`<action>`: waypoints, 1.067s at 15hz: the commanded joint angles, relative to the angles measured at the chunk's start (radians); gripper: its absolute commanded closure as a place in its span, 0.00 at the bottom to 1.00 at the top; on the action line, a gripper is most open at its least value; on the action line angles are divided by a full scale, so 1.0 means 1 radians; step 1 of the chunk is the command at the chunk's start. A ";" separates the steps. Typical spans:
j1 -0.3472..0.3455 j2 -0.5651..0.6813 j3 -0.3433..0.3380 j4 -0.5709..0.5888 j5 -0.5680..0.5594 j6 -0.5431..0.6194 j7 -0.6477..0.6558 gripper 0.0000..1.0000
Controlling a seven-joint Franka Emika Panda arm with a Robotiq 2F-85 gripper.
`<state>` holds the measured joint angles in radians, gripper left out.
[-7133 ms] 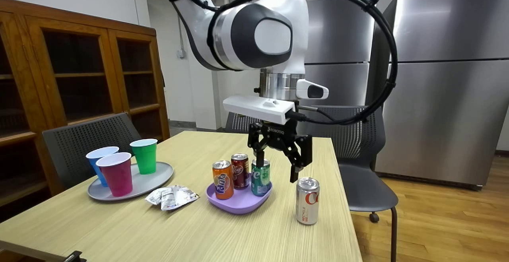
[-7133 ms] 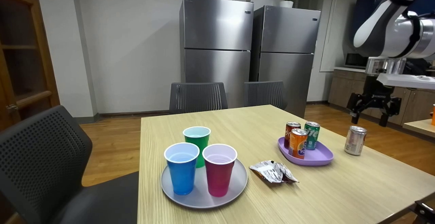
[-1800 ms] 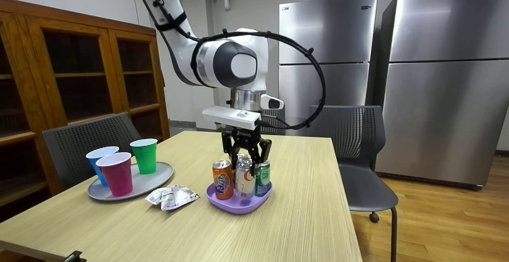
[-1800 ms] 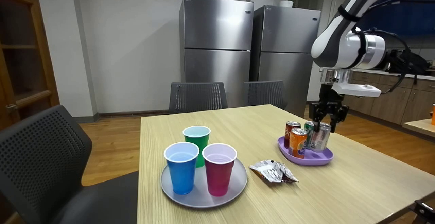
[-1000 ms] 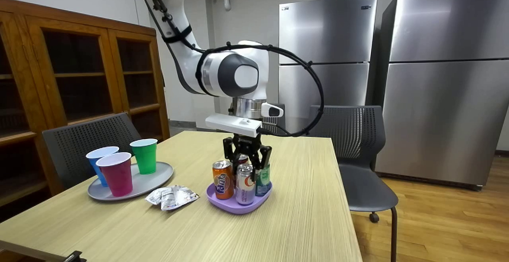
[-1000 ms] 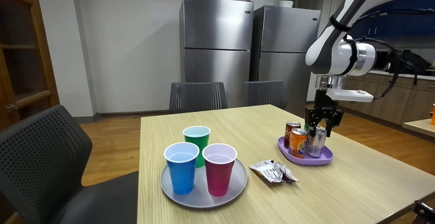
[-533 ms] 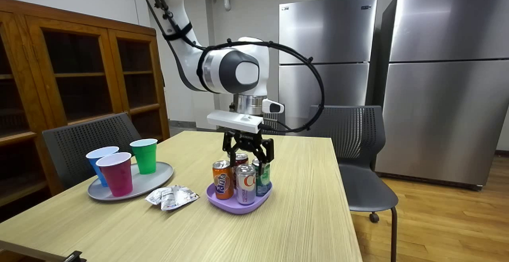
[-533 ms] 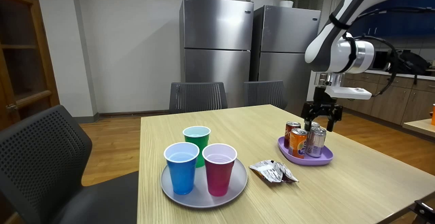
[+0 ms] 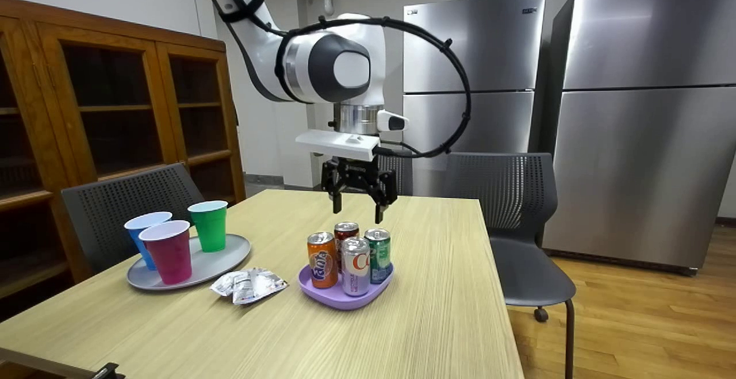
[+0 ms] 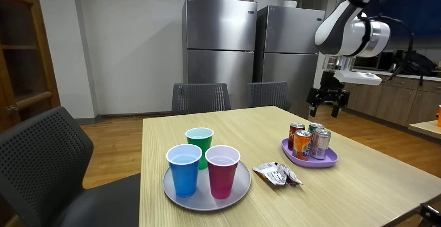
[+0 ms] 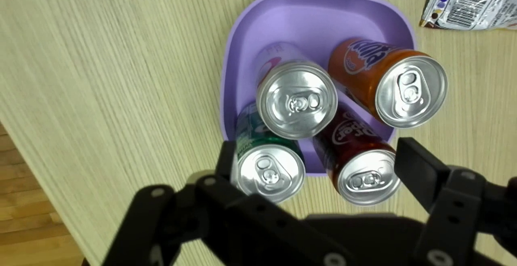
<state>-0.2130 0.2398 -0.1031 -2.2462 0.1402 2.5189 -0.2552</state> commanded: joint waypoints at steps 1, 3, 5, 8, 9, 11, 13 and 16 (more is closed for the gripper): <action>0.006 -0.142 -0.001 -0.088 -0.018 -0.016 -0.029 0.00; 0.017 -0.200 -0.004 -0.117 -0.027 -0.021 -0.028 0.00; 0.016 -0.125 -0.009 -0.064 -0.005 -0.005 -0.012 0.00; 0.015 -0.113 -0.010 -0.063 -0.005 -0.003 -0.012 0.00; 0.014 -0.108 -0.010 -0.063 -0.005 -0.003 -0.012 0.00; 0.014 -0.104 -0.010 -0.062 -0.005 -0.003 -0.012 0.00; 0.014 -0.104 -0.010 -0.062 -0.005 -0.003 -0.012 0.00; 0.014 -0.104 -0.010 -0.062 -0.005 -0.003 -0.012 0.00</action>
<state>-0.2061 0.1362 -0.1062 -2.3088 0.1351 2.5178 -0.2679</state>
